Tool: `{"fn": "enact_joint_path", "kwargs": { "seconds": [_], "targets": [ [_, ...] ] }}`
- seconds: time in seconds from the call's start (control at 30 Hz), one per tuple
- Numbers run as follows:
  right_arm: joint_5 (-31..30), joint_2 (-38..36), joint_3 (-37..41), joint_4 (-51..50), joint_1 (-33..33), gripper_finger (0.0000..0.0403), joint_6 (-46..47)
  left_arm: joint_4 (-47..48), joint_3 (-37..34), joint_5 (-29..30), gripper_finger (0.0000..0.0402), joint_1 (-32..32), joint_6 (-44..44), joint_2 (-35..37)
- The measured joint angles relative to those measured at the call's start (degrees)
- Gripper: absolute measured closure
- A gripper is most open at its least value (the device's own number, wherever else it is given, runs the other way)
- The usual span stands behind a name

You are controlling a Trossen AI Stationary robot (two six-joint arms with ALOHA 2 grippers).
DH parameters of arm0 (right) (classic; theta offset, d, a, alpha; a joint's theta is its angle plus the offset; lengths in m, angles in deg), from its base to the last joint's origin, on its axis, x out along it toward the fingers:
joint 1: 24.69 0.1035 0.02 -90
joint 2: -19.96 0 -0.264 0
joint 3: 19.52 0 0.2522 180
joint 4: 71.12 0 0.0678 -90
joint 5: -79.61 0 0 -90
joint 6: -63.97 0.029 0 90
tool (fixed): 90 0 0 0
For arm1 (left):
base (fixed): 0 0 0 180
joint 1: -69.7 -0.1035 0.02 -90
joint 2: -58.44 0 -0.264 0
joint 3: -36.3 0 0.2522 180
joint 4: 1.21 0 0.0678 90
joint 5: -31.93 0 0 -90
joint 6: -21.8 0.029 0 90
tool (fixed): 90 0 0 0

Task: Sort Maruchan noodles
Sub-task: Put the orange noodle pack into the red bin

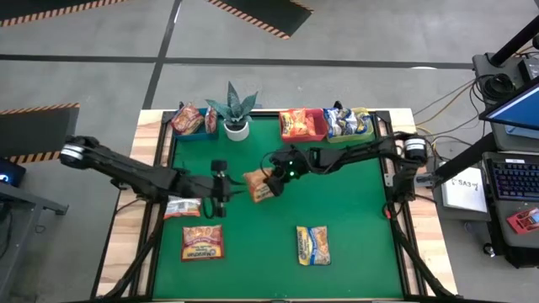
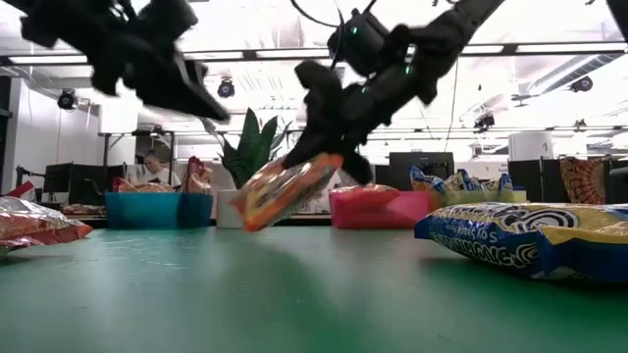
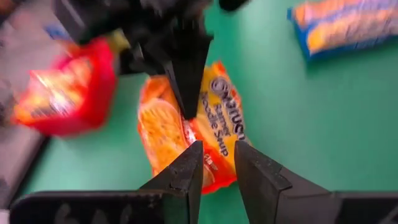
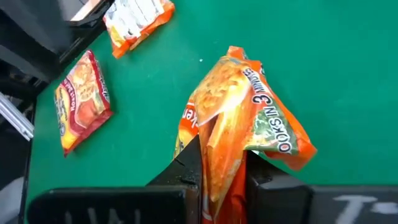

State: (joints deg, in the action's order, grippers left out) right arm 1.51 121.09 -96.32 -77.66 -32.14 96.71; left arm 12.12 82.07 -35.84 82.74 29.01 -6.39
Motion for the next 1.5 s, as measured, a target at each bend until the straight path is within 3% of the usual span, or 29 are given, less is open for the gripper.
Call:
{"fn": "enact_joint_path", "kwargs": {
  "seconds": [0.33, 0.5, 0.7, 0.97, 1.17, 1.5],
  "targets": [
    [-4.66, -8.60, -12.66, -32.00, -3.14, 0.0368, -6.52, -3.46, 0.11, 7.46, 0.0326, 0.00, 8.84, 14.83],
    [-8.90, -9.10, -23.61, -49.98, -7.23, 0.0368, -9.27, -5.09, 0.13, 8.42, 0.0326, -0.04, 13.12, 17.63],
    [-9.45, -7.68, -34.08, -66.06, -14.66, 0.0368, -10.92, -6.65, 0.13, 13.23, 0.0326, -0.06, 16.25, 18.15],
    [-9.38, -4.25, -40.82, -77.72, -26.90, 0.0367, -12.84, -6.46, 0.13, 14.39, 0.0326, -0.04, 16.32, 18.00],
    [-9.45, 0.11, -44.41, -79.84, -34.34, 0.0367, -15.87, -6.25, 0.13, 14.41, 0.0326, -0.04, 16.32, 17.89],
    [-8.94, 11.31, -48.40, -81.31, -37.59, 0.0367, -20.94, -6.13, 0.13, 14.44, 0.0326, -0.04, 16.32, 17.89]
  ]
}}
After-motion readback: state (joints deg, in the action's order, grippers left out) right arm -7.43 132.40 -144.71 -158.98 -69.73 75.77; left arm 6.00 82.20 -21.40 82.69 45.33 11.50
